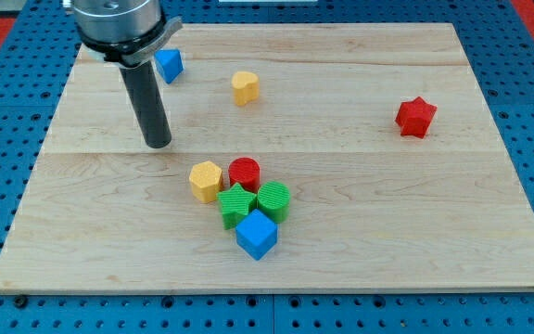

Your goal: Push the yellow hexagon into the group of blocks

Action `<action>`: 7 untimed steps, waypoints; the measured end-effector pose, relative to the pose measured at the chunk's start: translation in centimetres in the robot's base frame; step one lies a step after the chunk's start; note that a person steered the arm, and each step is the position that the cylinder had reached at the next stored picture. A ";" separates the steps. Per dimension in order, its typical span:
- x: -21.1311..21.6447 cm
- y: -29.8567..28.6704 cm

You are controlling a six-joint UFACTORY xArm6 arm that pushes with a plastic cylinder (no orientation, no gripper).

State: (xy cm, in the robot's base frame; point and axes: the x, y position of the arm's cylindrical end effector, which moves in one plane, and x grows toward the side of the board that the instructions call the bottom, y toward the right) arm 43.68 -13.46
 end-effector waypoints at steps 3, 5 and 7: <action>1.9 2.5; 5.5 5.3; -1.0 1.9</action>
